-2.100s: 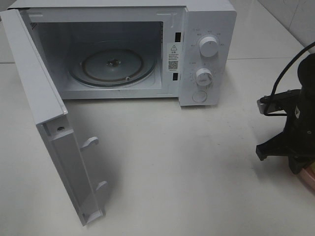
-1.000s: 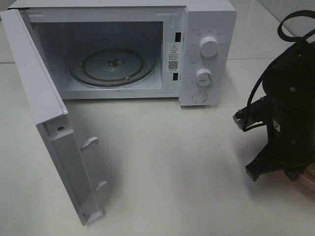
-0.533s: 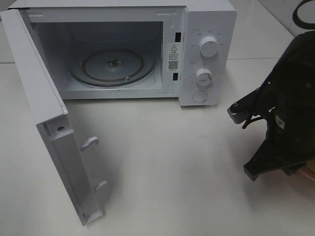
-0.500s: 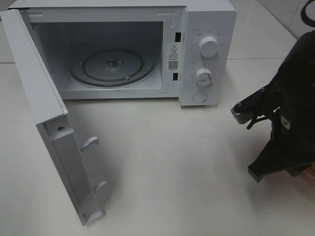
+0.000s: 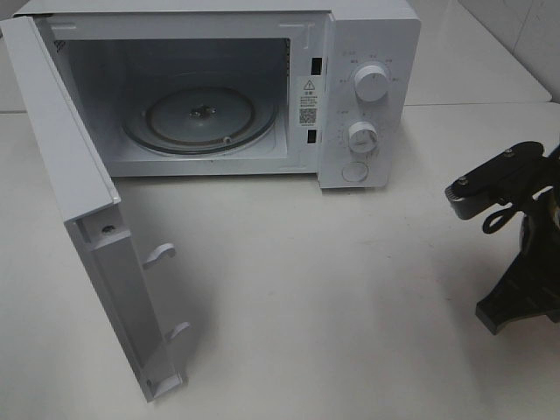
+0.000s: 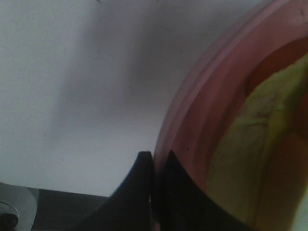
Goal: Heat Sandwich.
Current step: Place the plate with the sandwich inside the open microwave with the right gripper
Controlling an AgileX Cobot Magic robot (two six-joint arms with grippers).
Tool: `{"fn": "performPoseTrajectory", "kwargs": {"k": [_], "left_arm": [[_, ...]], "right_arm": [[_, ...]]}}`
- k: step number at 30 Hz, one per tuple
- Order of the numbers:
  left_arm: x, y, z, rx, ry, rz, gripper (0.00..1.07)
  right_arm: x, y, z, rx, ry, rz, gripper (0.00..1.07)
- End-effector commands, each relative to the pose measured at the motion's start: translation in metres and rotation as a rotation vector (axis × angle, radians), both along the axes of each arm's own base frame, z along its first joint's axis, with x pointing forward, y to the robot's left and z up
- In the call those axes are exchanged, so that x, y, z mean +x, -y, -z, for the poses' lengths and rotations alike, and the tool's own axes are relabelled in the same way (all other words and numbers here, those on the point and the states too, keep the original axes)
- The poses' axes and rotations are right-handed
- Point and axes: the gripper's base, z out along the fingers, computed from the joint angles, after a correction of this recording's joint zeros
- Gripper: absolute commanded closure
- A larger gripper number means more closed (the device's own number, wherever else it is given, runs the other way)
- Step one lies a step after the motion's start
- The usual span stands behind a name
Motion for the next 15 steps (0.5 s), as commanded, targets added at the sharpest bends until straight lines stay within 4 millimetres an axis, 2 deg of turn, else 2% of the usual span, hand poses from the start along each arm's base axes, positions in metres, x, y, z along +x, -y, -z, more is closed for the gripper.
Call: {"fn": "performPoseTrajectory", "kwargs": {"k": [1, 6, 15], "left_arm": [[-0.003, 0.0, 0.0, -0.001, 0.031, -0.001, 0.07], [-0.003, 0.0, 0.0, -0.001, 0.031, -0.001, 0.07], [-0.003, 0.0, 0.0, -0.001, 0.031, -0.001, 0.07]], "right_arm": [[-0.008, 0.005, -0.006, -0.011, -0.007, -0.022, 1.07], [-0.013, 0.006, -0.012, 0.011, -0.001, -0.034, 1.07], [-0.029, -0.015, -0.019, -0.042, 0.003, -0.222, 1.07]]}}
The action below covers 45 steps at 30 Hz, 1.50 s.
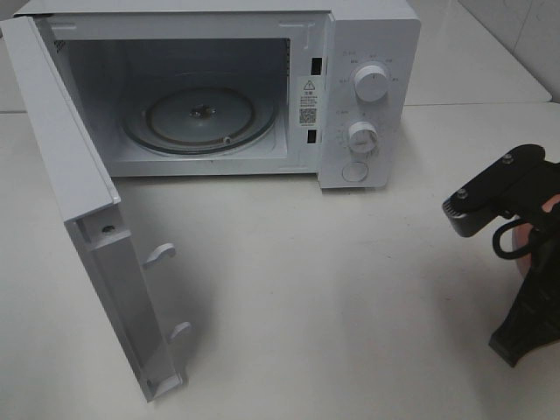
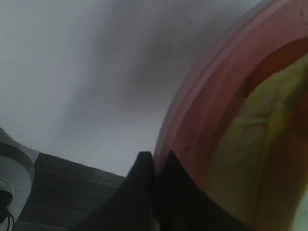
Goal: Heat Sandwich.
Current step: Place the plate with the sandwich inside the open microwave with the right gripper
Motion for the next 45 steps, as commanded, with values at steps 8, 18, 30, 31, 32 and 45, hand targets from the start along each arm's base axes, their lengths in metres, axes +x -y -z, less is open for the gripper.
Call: {"fn": "performPoseTrajectory", "kwargs": {"k": [8, 18, 30, 31, 32, 45], "left_arm": [[-0.003, 0.0, 0.0, -0.001, 0.031, -0.001, 0.07], [-0.003, 0.0, 0.0, -0.001, 0.031, -0.001, 0.07], [-0.003, 0.0, 0.0, -0.001, 0.031, -0.001, 0.07], [-0.003, 0.0, 0.0, -0.001, 0.031, -0.001, 0.07], [-0.003, 0.0, 0.0, -0.001, 0.031, -0.001, 0.07], [-0.003, 0.0, 0.0, -0.001, 0.031, -0.001, 0.07]], "right_arm": [[-0.013, -0.016, -0.005, -0.064, 0.026, -0.208, 1.07], [-0.028, -0.036, -0.005, -0.094, 0.004, -0.486, 1.07], [-0.03, -0.045, -0.004, -0.113, -0.029, -0.753, 1.07], [-0.03, -0.045, -0.004, -0.113, -0.029, -0.753, 1.07], [-0.03, -0.046, -0.004, -0.115, -0.031, -0.792, 1.07], [-0.028, -0.054, -0.004, -0.124, -0.04, -1.067, 1.07]]}}
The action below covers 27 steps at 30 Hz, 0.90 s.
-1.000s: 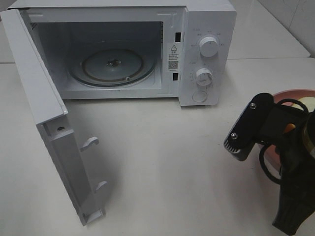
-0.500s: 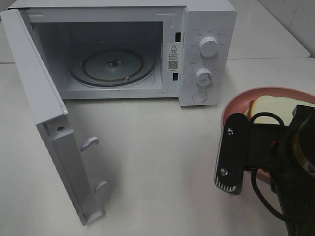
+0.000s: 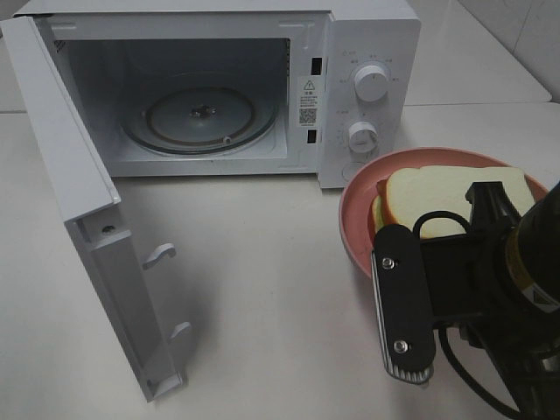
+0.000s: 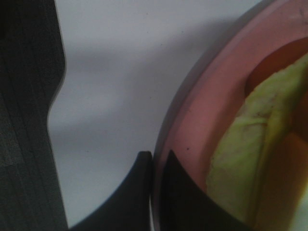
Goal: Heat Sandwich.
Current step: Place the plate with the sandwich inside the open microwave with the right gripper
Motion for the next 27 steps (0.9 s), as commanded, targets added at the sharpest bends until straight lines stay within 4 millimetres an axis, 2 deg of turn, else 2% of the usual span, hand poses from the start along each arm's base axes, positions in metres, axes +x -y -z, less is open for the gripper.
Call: {"fn": "performPoseTrajectory", "kwargs": {"k": [1, 9, 22, 27], "left_arm": [[-0.003, 0.0003, 0.0004, -0.001, 0.031, -0.001, 0.07], [-0.003, 0.0003, 0.0004, -0.001, 0.031, -0.001, 0.07], [-0.003, 0.0003, 0.0004, -0.001, 0.031, -0.001, 0.07], [-0.003, 0.0003, 0.0004, -0.001, 0.031, -0.001, 0.07]], "right_arm": [[0.0009, -0.0005, -0.0012, -0.009, 0.016, -0.081, 1.07], [0.0005, -0.004, -0.0007, -0.041, -0.007, -0.274, 1.07], [0.0027, -0.0086, -0.0014, 0.008, 0.027, -0.279, 1.06], [0.0025, -0.01, -0.0012, -0.012, 0.016, -0.379, 1.07]]}}
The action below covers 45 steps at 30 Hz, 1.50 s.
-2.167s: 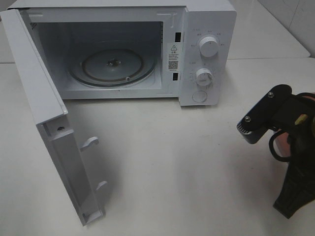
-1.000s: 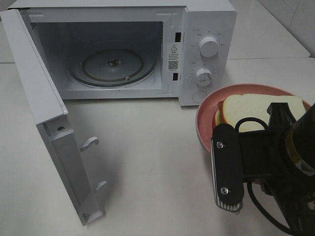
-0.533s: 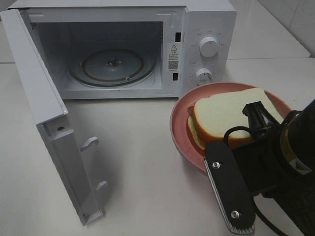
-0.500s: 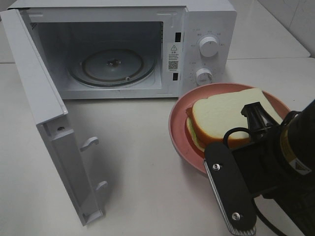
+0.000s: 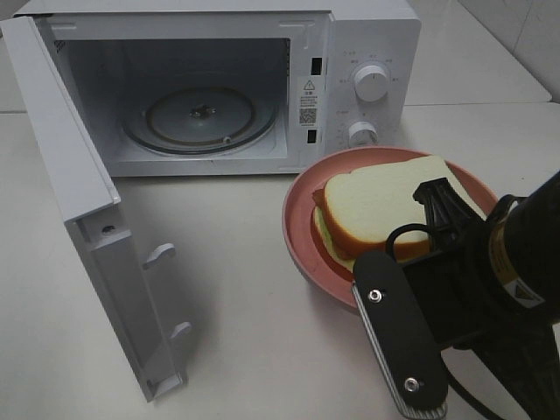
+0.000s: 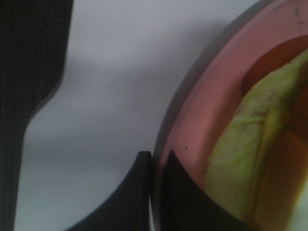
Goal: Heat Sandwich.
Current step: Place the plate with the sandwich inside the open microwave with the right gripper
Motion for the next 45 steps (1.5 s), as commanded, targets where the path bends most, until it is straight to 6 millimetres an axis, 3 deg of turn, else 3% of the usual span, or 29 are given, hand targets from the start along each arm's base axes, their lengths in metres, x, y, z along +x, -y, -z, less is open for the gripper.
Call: {"fn": "performPoseTrajectory", "kwargs": {"k": [1, 8, 19, 36, 45], "left_arm": [[-0.003, 0.0, 0.0, -0.001, 0.031, -0.001, 0.07], [-0.003, 0.0, 0.0, -0.001, 0.031, -0.001, 0.07], [-0.003, 0.0, 0.0, -0.001, 0.031, -0.001, 0.07], [-0.003, 0.0, 0.0, -0.001, 0.031, -0.001, 0.07], [-0.003, 0.0, 0.0, -0.001, 0.031, -0.001, 0.07]], "right_arm": [[0.0, 0.0, -0.001, -0.022, 0.011, -0.108, 1.07], [0.0, 0.001, 0.0, -0.049, -0.019, -0.21, 1.07], [0.022, 0.015, 0.001, -0.029, -0.031, -0.32, 1.07], [0.038, 0.035, 0.002, -0.037, -0.06, -0.396, 1.07], [0.04, 0.032, 0.0, -0.016, -0.032, -0.401, 1.07]]}}
